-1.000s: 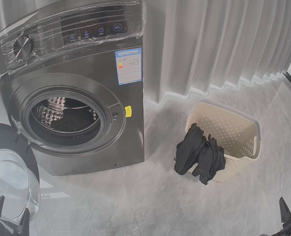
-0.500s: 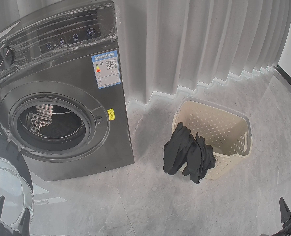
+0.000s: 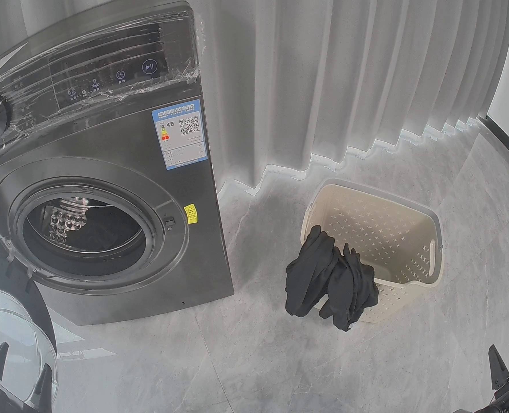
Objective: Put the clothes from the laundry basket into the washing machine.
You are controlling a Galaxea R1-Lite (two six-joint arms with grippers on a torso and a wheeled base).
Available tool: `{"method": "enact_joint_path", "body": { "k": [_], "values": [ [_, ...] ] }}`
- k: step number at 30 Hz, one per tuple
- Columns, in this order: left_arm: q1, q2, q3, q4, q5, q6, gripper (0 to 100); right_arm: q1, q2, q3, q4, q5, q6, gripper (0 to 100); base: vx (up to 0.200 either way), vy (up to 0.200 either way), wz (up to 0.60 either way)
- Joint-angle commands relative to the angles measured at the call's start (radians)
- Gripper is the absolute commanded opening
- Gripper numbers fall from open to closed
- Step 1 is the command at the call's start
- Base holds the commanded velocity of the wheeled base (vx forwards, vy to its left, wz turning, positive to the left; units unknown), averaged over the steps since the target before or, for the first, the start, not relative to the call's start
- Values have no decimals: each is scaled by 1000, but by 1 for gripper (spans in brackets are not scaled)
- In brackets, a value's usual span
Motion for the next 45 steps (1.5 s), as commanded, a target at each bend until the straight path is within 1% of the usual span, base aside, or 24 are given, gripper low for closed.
{"method": "enact_joint_path", "body": {
  "k": [1, 8, 22, 25, 31, 38, 45],
  "values": [
    [0, -13, 18, 0, 1, -1, 100, 0, -13, 18, -1, 1, 0, 100, 0, 0, -600],
    [0, -13, 18, 0, 1, 1, 100, 0, -13, 18, -1, 1, 0, 100, 0, 0, -600],
    [0, -13, 18, 0, 1, 1, 100, 0, -13, 18, 0, 1, 0, 100, 0, 0, 0],
    [0, -13, 18, 0, 1, 4, 100, 0, -13, 18, -1, 1, 0, 100, 200, 0, 0],
    [0, -13, 18, -1, 1, 1, 100, 0, -13, 18, -1, 1, 0, 100, 200, 0, 0],
    [0, -13, 18, 0, 1, 1, 100, 0, -13, 18, 0, 1, -2, 100, 0, 0, 0],
    [0, -13, 18, 0, 1, -1, 100, 0, -13, 18, -1, 1, -2, 100, 0, 0, -514]
  ]
}}
